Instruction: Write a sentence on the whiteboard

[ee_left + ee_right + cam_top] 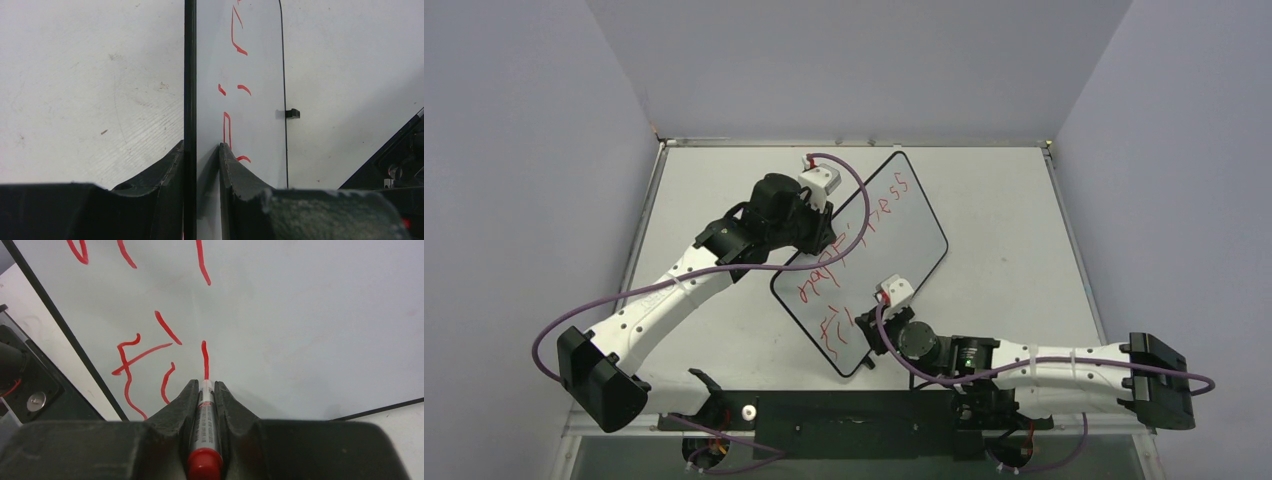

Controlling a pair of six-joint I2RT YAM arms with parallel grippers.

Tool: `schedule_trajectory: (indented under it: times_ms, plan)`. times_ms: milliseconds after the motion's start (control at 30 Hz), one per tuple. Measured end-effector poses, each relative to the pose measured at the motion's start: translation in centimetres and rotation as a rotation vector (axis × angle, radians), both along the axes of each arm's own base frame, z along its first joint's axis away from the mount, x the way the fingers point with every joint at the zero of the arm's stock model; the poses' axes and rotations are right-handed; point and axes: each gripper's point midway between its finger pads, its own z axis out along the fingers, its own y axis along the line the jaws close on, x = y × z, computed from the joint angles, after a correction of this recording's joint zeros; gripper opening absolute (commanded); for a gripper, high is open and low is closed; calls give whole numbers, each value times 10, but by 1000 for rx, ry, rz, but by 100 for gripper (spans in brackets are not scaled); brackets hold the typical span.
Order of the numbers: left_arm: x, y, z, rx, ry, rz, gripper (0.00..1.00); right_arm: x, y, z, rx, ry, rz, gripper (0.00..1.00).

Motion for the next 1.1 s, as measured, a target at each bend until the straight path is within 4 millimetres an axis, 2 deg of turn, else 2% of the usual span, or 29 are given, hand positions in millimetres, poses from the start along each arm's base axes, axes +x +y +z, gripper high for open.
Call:
schedule_trajectory:
  times_ms: [300, 833, 1100]
  plan:
    - [0, 0, 0, 0, 0, -1, 0, 7, 9, 20, -7, -46, 10, 0]
    - [0, 0, 0, -1, 0, -1, 0, 25, 2, 23, -32, -68, -34, 0]
    - [0, 0, 0, 0, 0, -1, 0, 24, 5, 23, -33, -61, -16, 0]
